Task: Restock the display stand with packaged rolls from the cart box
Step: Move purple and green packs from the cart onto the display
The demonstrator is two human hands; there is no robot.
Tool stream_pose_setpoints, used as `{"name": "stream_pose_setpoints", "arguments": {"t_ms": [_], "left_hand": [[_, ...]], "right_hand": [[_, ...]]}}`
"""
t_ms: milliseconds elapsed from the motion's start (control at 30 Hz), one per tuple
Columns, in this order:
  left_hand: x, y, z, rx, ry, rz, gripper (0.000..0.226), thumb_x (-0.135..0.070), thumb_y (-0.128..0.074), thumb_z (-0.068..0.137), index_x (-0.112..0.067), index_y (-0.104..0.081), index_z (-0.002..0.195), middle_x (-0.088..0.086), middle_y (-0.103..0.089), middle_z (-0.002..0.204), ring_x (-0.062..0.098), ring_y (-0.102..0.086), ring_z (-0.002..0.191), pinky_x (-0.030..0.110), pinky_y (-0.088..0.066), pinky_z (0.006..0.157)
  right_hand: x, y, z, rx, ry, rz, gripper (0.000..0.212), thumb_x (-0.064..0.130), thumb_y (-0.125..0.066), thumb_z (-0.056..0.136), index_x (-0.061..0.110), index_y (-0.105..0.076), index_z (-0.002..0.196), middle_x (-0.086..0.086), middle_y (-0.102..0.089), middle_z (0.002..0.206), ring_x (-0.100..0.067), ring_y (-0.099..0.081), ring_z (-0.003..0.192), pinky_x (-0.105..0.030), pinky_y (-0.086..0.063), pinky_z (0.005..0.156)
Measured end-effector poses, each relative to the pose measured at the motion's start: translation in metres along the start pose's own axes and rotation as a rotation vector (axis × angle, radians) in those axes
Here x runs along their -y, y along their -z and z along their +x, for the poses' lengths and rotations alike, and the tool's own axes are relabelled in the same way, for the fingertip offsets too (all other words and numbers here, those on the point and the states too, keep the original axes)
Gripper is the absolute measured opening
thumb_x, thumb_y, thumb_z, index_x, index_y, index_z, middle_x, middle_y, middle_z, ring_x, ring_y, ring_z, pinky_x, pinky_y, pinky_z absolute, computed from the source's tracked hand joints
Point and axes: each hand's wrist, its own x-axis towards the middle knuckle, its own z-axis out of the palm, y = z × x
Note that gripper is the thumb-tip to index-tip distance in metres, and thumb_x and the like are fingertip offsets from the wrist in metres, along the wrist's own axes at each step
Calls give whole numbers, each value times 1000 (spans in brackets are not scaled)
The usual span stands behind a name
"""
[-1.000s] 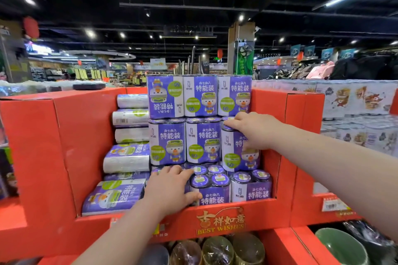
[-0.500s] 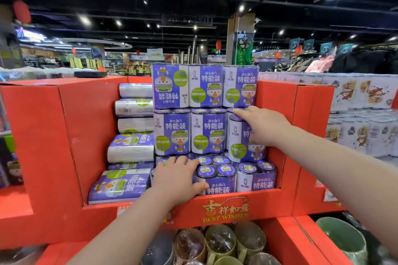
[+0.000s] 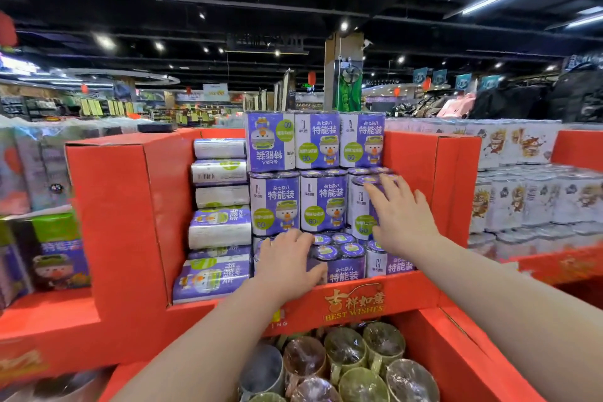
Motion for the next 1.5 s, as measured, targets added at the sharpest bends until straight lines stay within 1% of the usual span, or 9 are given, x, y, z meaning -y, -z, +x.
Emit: {"name": "stream_pose_setpoints", "arguments": {"t_ms": [167,233,567,667,933,1067,1233,1433,1500], "left_hand": [[-2,11,-41,-25,20,74,59,-54,-49,88,-24,-38,137,-1,-40,139,22,-36,131,40,-29,107],[0,16,-65,-10,48,102,60,-53,-50,88,-23,-36,138,1,-38,140,23,-34,133,40,-29,108],[-31,18,-234,48,349,112,45,-43,-51,87,-19,-47,124,2,-50,124,26,-47,117,39,-42,93],[-47,20,-297,73,467,144,40,-42,-51,88,-17,-48,119,4,-50,119,28,-47,114,40,-41,88],[-44,15,-487,270,813,177,48,-44,-48,88,-17,-45,126,7,-49,122,30,-48,117,40,-44,91],[-34,13,-585,343,1028,84,46,-42,-49,88,-18,-46,128,7,-50,125,29,-48,119,39,-45,94],[-19,21,-714,408,1245,-21,51,-40,-50,92,-17,-39,136,6,-43,139,27,-44,126,32,-39,97],[24,55,-858,474,1431,4,54,-46,-46,92,-23,-36,139,1,-43,138,23,-41,129,34,-38,100],[43,67,-894,467,1473,4,53,-46,-47,91,-23,-37,138,1,-44,136,23,-42,127,34,-40,100]], "right_hand": [[29,5,-46,25,159,5,56,32,-47,91,22,-32,143,0,-37,146,-24,-25,140,-44,-21,113],[43,7,-64,74,233,34,51,35,-46,92,23,-37,140,1,-42,142,-21,-30,137,-43,-20,113],[86,-9,-188,142,622,258,36,34,-46,88,28,-52,123,5,-56,126,-20,-47,124,-34,-33,100],[102,-14,-233,191,720,303,39,34,-46,87,27,-51,125,3,-56,126,-22,-48,124,-35,-36,102],[163,-22,-349,313,970,386,45,39,-36,81,28,-55,119,2,-59,121,-24,-53,119,-35,-42,96],[199,-33,-403,416,1070,300,40,38,-44,88,28,-49,127,3,-56,126,-22,-51,122,-34,-40,99],[281,-32,-471,519,1191,232,34,34,-46,89,26,-51,122,0,-58,125,-25,-53,119,-35,-41,95],[427,8,-544,572,1285,318,33,31,-43,89,29,-51,120,-4,-57,124,-29,-55,115,-41,-44,91],[471,24,-561,548,1318,343,30,28,-45,88,25,-54,116,-2,-60,119,-27,-56,113,-35,-43,86]]}}
